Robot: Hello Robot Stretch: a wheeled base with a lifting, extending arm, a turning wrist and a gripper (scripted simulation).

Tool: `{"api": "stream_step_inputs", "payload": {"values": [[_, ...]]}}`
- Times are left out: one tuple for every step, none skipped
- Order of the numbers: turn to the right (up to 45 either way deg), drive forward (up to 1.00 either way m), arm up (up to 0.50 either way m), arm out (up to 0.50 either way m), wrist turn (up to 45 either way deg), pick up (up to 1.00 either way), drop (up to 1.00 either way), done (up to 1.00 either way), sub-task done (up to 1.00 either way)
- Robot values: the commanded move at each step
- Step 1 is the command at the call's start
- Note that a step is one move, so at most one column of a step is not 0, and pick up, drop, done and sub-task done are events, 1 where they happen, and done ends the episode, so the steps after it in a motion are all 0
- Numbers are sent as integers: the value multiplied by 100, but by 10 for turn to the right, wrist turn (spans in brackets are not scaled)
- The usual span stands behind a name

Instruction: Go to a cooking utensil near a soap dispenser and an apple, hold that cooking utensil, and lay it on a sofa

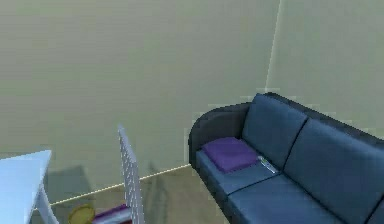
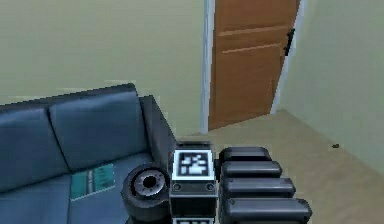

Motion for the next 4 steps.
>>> {"api": "stream_step_inputs", "payload": {"values": [[180, 0, 0, 0, 0, 0, 0, 0, 0], [-240, 0, 0, 0, 0, 0, 0, 0, 0], [270, 0, 0, 0, 0, 0, 0, 0, 0], [450, 0, 0, 0, 0, 0, 0, 0, 0]]}}
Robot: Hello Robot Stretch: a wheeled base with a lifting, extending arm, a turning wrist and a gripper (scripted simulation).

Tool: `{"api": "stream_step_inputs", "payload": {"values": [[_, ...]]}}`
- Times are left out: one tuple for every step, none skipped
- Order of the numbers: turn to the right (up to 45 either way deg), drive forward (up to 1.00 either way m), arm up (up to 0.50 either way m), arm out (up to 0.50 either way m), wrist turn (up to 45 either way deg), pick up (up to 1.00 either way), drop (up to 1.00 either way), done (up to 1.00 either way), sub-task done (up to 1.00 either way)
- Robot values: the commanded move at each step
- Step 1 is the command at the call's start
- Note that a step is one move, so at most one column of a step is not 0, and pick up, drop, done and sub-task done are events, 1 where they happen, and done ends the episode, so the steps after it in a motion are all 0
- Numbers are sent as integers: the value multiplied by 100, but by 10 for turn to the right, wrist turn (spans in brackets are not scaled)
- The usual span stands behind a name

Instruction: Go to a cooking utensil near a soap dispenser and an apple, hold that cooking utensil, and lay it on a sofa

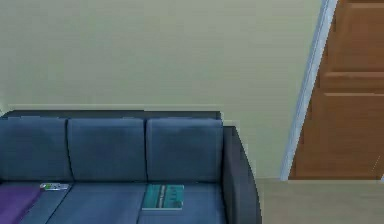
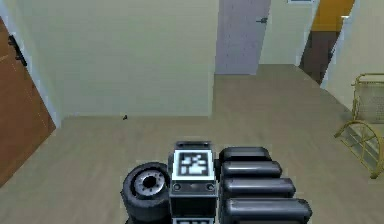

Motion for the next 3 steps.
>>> {"api": "stream_step_inputs", "payload": {"values": [[360, 0, 0, 0, 0, 0, 0, 0, 0], [0, 25, 0, 0, 0, 0, 0, 0, 0], [450, 0, 0, 0, 0, 0, 0, 0, 0]]}}
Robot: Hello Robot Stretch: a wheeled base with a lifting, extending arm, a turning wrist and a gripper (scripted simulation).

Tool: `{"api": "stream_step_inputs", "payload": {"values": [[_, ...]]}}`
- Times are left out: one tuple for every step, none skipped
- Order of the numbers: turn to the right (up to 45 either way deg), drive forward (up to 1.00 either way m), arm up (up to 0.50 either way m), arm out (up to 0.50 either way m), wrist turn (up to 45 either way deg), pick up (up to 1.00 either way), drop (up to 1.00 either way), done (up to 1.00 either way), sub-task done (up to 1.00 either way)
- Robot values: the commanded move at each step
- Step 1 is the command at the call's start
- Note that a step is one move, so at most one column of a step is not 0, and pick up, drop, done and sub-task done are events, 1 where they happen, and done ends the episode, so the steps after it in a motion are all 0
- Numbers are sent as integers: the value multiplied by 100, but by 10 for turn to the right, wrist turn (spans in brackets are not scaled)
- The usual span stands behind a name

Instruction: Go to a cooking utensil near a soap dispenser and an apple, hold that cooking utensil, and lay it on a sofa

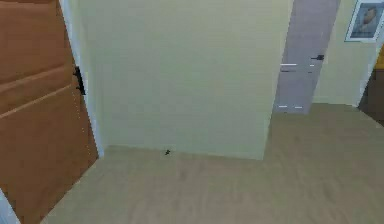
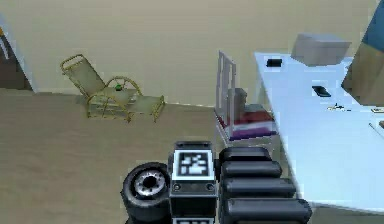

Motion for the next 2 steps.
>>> {"api": "stream_step_inputs", "payload": {"values": [[450, 0, 0, 0, 0, 0, 0, 0, 0], [450, 0, 0, 0, 0, 0, 0, 0, 0]]}}
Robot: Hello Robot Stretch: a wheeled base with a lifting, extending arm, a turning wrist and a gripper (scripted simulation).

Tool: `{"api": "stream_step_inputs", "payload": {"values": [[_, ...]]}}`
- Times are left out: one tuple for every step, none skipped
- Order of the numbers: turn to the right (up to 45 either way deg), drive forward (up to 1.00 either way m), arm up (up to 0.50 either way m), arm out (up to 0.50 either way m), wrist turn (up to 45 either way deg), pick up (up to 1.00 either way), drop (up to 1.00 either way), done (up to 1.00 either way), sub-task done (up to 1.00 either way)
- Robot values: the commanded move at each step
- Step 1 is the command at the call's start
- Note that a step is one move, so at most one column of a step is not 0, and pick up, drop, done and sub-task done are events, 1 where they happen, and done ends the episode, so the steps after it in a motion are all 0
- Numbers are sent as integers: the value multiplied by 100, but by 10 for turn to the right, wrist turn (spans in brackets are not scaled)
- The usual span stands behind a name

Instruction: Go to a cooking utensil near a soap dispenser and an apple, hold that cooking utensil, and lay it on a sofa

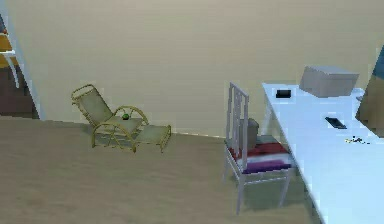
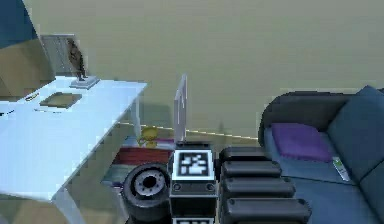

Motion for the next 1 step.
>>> {"api": "stream_step_inputs", "payload": {"values": [[240, 0, 0, 0, 0, 0, 0, 0, 0]]}}
